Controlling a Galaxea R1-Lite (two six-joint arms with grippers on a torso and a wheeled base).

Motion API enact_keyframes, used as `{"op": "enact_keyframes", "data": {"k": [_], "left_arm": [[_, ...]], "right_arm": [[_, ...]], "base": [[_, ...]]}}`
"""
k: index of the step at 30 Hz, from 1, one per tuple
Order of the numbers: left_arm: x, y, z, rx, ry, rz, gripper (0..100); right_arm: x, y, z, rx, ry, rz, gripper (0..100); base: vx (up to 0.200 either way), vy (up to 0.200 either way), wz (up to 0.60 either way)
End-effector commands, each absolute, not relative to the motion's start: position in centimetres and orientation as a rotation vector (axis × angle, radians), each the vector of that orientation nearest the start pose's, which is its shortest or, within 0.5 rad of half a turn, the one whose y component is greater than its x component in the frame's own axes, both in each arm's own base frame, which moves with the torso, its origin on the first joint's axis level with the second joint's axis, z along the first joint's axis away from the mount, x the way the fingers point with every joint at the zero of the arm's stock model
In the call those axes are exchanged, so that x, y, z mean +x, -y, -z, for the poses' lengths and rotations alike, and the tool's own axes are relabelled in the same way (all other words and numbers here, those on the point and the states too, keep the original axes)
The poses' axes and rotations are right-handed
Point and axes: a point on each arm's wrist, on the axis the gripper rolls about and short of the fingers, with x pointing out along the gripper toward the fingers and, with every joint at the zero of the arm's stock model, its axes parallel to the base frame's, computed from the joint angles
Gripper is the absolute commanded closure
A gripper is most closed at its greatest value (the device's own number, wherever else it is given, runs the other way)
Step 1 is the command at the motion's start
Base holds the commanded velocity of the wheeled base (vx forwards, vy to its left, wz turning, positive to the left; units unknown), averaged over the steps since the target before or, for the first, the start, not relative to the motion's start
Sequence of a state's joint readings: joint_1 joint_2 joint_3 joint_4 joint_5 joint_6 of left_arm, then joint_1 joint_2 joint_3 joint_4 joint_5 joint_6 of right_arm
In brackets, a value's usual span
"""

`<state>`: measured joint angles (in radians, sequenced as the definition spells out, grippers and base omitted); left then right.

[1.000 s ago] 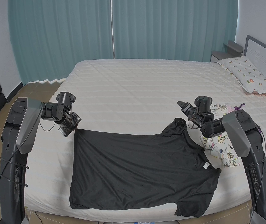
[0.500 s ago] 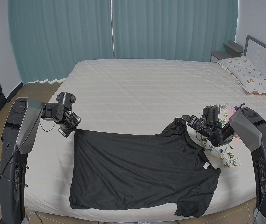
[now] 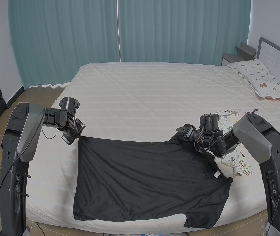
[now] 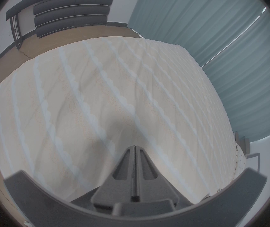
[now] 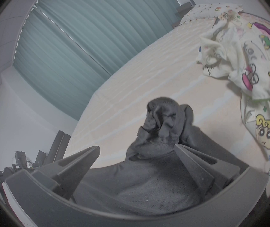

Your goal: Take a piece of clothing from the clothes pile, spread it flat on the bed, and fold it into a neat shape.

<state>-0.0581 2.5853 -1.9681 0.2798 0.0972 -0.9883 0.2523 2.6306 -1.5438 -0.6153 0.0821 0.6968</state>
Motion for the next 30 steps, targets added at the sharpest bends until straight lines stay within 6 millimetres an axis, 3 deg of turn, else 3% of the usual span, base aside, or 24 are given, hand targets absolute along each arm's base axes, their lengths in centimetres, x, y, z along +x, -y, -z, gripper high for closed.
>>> {"op": "enact_keyframes", "data": {"k": [1, 9, 11, 13, 17, 20, 26, 30], "left_arm": [[50.4, 2.7, -4.0, -0.856, -0.793, -0.472, 100], [50.4, 2.8, -3.9, -0.855, -0.797, -0.473, 100], [50.3, 3.0, -3.9, -0.857, -0.799, -0.473, 100], [50.2, 2.9, -3.8, -0.877, -0.799, -0.485, 100], [50.1, 2.9, -3.6, -0.879, -0.807, -0.492, 100], [50.0, 2.9, -3.7, -0.879, -0.807, -0.492, 100], [50.0, 3.3, -3.8, -0.876, -0.806, -0.485, 100], [50.0, 3.2, -4.3, -0.879, -0.793, -0.485, 100]], "right_arm": [[49.0, -12.9, 3.7, 0.632, -0.582, -0.14, 0], [50.0, -13.2, 5.3, 0.633, -0.58, -0.125, 0], [51.4, -13.5, 5.8, 0.639, -0.497, -0.13, 0], [53.6, -14.1, 4.9, 0.663, -0.312, -0.149, 0], [54.0, -14.7, 3.7, 0.677, -0.251, -0.16, 0], [54.1, -14.7, 1.3, 0.689, -0.2, -0.182, 0], [54.6, -12.7, 0.7, 0.695, -0.183, -0.149, 0], [54.2, -10.1, -1.4, 0.685, -0.21, -0.102, 0]], "base": [[0.0, 0.0, 0.0], [0.0, 0.0, 0.0], [0.0, 0.0, 0.0], [0.0, 0.0, 0.0], [0.0, 0.0, 0.0], [0.0, 0.0, 0.0], [0.0, 0.0, 0.0], [0.0, 0.0, 0.0]]}}
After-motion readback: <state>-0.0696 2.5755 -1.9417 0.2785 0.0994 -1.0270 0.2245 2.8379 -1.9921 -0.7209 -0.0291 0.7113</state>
